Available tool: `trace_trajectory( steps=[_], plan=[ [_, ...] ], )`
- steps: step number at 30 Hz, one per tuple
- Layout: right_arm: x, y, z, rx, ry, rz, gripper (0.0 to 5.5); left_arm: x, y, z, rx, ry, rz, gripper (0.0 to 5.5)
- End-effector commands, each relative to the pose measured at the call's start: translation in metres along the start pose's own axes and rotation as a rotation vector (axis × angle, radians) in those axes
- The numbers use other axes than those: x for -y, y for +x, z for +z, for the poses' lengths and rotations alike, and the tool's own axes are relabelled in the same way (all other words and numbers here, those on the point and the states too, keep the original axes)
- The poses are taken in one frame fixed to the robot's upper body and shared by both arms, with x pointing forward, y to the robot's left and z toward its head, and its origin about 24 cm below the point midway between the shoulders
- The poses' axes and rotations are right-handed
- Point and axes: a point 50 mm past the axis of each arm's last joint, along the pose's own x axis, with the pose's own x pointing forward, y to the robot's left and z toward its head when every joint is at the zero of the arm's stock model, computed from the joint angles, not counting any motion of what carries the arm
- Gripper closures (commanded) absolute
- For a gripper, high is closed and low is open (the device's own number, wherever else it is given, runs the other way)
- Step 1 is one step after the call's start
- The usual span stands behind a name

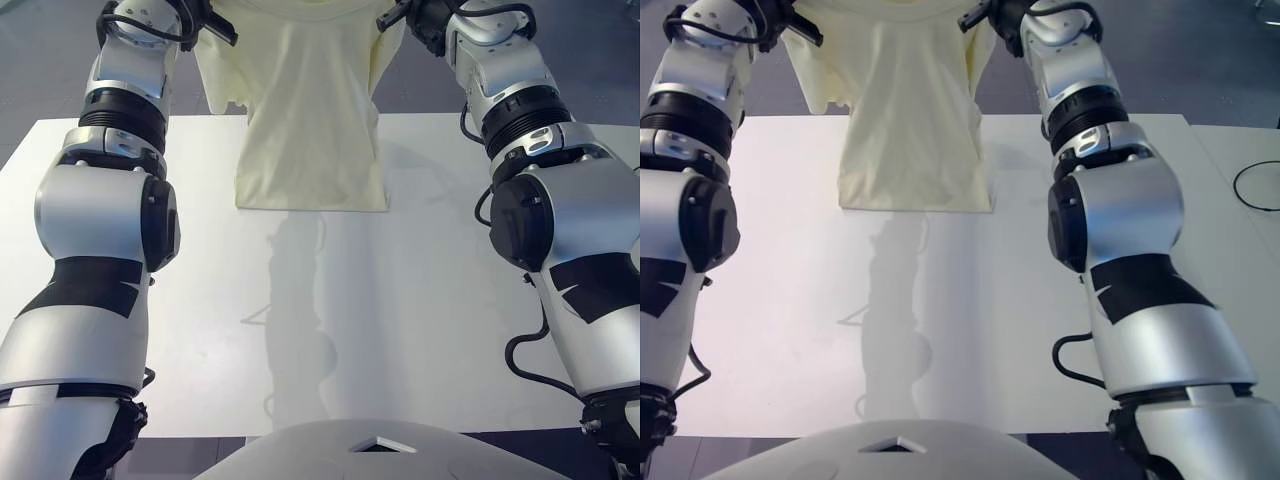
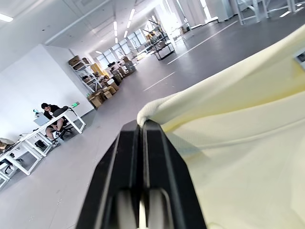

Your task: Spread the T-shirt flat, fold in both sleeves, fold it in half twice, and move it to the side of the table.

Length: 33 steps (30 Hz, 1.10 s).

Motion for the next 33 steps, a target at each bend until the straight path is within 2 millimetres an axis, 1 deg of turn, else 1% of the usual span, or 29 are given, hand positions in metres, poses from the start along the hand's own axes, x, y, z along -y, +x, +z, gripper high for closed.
trace_trajectory(
  steps=[1, 5, 9, 13, 17, 21, 26, 30, 33],
  plan=[
    [0.011, -0.003, 0.009, 0.023, -0.007, -0.021, 5.5, -0.008, -0.001, 0.01, 0.021, 0.011, 0.013, 5.49],
    [0.01, -0.004, 0.008, 0.037, 0.012, 0.039, 5.5, -0.004, -0.001, 0.011, 0.043, 0.025, -0.061, 5.49],
    [0.013, -0.008, 0.006, 0.052, 0.045, 0.141, 5.5, -0.002, -0.006, 0.004, 0.052, 0.063, -0.177, 5.49],
    [0.016, -0.015, 0.002, 0.051, 0.064, 0.267, 5.5, -0.003, -0.014, -0.005, 0.045, 0.112, -0.281, 5.49],
    [0.021, -0.025, -0.004, 0.015, 0.075, 0.415, 5.5, -0.008, -0.027, -0.011, 0.039, 0.163, -0.388, 5.49],
    [0.026, -0.037, -0.008, -0.034, 0.087, 0.575, 5.5, -0.01, -0.044, -0.008, 0.05, 0.211, -0.501, 5.49],
    [0.027, -0.063, -0.008, -0.096, 0.101, 0.859, 5.5, -0.008, -0.072, 0.009, 0.074, 0.258, -0.673, 5.49],
    [0.023, -0.084, -0.011, -0.13, 0.104, 1.008, 5.5, 0.0, -0.099, 0.008, 0.044, 0.313, -0.863, 5.49],
    [0.019, -0.099, -0.011, -0.148, 0.106, 1.08, 5.5, 0.006, -0.119, 0.007, 0.027, 0.333, -0.99, 5.49]
  ],
)
